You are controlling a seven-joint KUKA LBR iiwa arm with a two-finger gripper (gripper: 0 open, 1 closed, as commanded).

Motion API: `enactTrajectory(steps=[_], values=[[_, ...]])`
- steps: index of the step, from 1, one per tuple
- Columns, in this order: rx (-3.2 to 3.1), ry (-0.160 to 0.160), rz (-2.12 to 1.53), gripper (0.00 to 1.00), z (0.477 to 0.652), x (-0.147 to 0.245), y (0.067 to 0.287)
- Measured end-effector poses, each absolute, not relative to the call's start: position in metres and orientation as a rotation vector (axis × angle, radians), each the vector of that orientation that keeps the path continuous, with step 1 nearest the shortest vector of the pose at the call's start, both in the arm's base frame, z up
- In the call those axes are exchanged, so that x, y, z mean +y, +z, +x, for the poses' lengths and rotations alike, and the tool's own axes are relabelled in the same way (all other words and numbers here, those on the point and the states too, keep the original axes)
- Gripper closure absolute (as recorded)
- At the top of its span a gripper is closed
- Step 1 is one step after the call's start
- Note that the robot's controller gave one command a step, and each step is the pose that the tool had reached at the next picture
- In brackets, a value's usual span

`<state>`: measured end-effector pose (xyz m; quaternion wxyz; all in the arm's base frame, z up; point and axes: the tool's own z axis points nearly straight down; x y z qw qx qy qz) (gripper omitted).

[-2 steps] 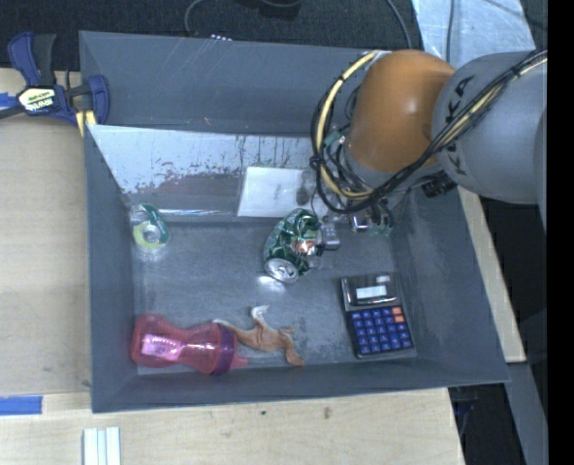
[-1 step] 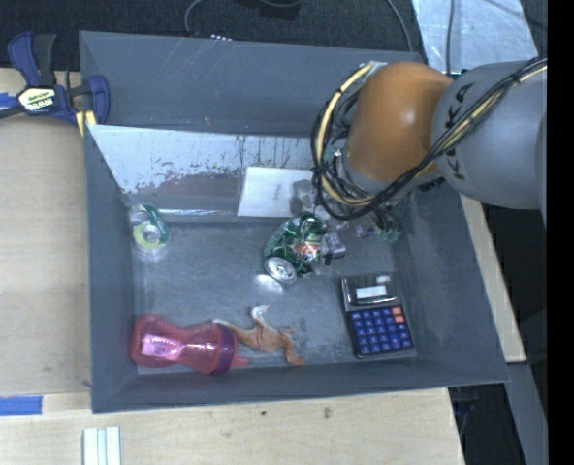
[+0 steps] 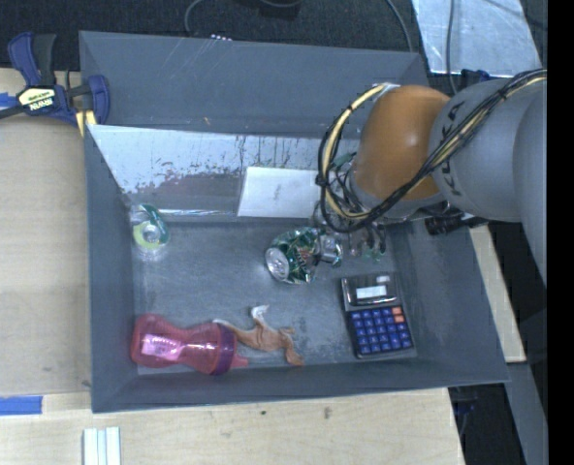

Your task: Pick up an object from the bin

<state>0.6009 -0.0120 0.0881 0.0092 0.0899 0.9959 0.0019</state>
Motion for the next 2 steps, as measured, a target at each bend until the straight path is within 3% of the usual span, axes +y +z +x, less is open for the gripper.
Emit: enactTrajectory(steps=[1, 2], values=[[3.11, 0.006, 0.281, 1.0, 0.601, -0.012, 0.088], [3.1, 0.007, 0.334, 1.0, 0.6, -0.004, 0.22]])
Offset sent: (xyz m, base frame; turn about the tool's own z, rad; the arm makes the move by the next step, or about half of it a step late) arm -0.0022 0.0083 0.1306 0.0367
